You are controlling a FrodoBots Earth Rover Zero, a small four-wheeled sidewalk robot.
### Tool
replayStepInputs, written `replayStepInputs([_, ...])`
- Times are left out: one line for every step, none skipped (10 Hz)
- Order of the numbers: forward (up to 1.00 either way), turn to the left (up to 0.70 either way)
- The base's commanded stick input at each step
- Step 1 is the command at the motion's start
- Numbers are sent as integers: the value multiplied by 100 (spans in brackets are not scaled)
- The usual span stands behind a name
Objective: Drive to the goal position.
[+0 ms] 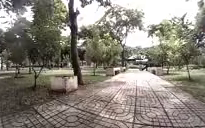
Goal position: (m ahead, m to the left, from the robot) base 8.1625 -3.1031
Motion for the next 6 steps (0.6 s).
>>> replayStepInputs([100, -27])
replayStepInputs([100, -27])
replayStepInputs([100, -27])
replayStepInputs([100, -1])
replayStepInputs([100, 0])
replayStepInputs([100, 0])
